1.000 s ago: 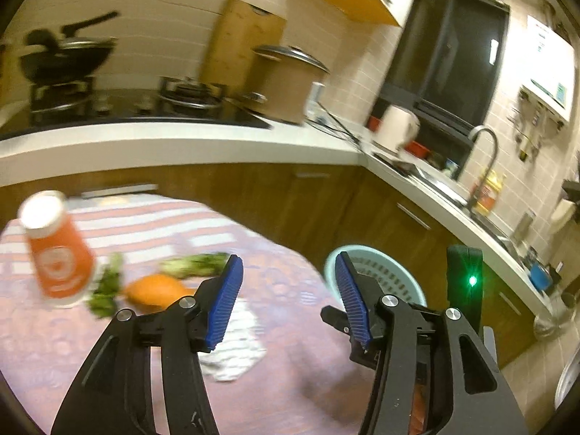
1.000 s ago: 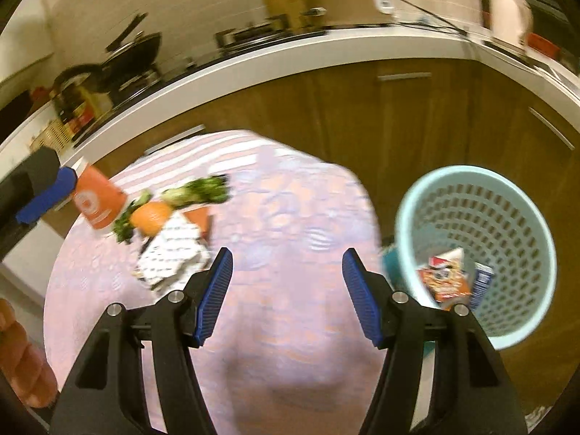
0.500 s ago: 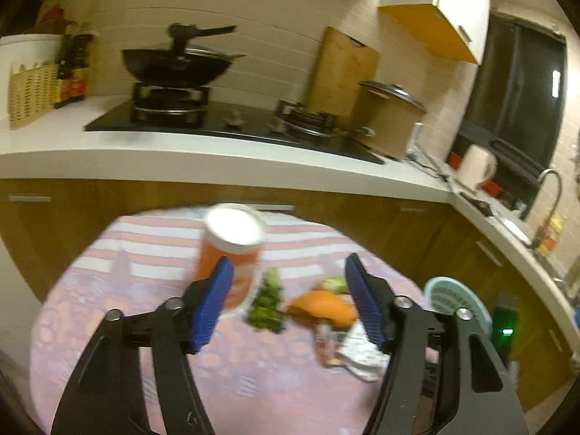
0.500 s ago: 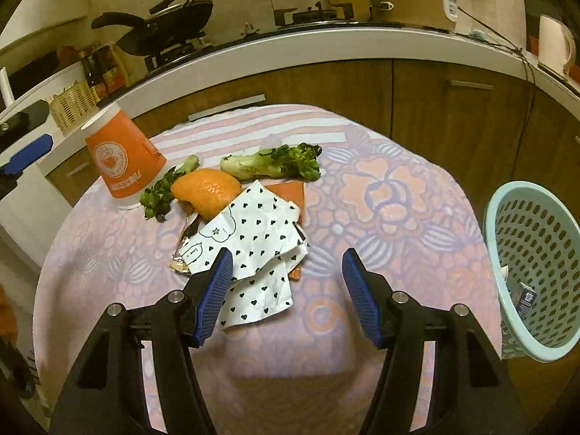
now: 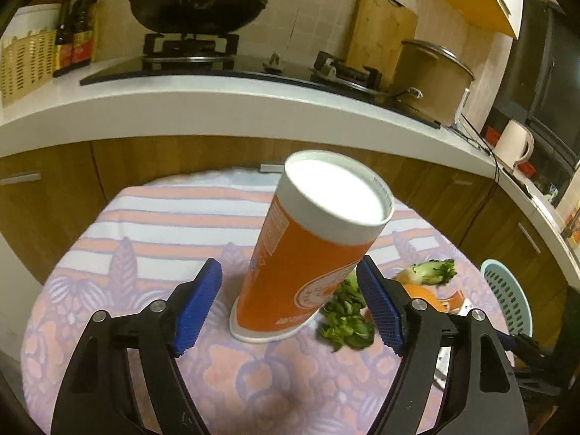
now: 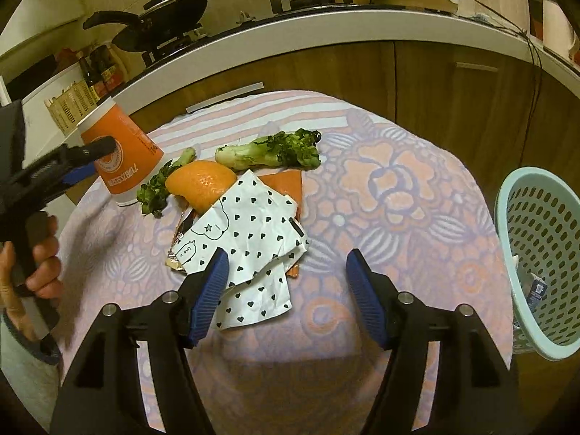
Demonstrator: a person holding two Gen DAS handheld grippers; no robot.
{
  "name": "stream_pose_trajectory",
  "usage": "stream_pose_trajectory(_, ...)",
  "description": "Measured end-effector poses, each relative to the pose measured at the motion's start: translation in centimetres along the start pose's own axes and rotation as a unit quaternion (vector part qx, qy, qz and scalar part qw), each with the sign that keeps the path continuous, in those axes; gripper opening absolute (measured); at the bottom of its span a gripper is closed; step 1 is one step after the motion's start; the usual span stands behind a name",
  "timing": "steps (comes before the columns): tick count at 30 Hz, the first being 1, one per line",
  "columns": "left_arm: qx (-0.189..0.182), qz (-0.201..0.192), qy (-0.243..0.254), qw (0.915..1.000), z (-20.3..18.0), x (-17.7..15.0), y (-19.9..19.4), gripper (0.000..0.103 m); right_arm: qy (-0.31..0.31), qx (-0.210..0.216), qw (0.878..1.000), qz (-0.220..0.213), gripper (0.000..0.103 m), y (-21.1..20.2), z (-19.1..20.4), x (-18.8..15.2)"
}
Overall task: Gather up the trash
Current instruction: 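Grasp the orange paper cup with the left gripper while the right gripper grasps the white heart-print napkin, then carry the orange cup and napkin over the blue basket with both grippers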
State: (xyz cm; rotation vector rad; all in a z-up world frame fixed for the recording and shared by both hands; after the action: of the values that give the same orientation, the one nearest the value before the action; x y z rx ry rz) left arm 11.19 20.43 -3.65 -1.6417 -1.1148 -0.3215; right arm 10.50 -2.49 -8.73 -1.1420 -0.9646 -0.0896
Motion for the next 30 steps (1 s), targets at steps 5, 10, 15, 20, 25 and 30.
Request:
stream_pose_trajectory(5,-0.002,0.003,0.009,1.0,-0.5,-0.5,1.5,0.073,-0.004,0.002,1.0,-0.001,0.067,0.0,0.2,0.0)
stream_pose_trajectory(10,0.012,-0.001,0.02,0.9997,-0.8,-1.1,2.4,0.063,-0.029,-0.002,1.0,-0.001,0.069,0.0,1.3,0.2)
stream_pose_trajectory(15,0.002,-0.021,0.017,0.9996,-0.6,-1.3,1.5,0.062,-0.024,0.004,1.0,0.001,0.069,1.0,1.7,1.3)
stream_pose_trajectory(20,0.005,-0.033,0.026,0.9991,-0.9,-1.6,0.9,0.062,-0.048,-0.004,0.999,0.002,0.066,1.6,2.5,2.0)
stream_pose_trajectory(25,-0.008,-0.036,0.012,0.9992,-0.6,-1.6,0.3,0.063,-0.074,-0.016,0.997,0.006,0.026,1.4,3.6,1.3)
stream_pose_trajectory(30,-0.021,-0.042,-0.008,0.9989,0.0,-1.4,-0.2,0.063,-0.08,-0.004,0.996,-0.033,0.017,-0.5,3.8,0.9)
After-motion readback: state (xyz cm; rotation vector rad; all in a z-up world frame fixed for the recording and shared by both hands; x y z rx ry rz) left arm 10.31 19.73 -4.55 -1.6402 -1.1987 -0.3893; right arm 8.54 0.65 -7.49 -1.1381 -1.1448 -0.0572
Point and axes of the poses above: each gripper's, at about its wrist camera, not at the fingertips, and y roughly the way its jaws point, z to its left, x to its top, the point moved 2 cm from there along y, roughly the way its jaws point, and after that the axes turned 12 degrees about -y, right-handed, at the moved point
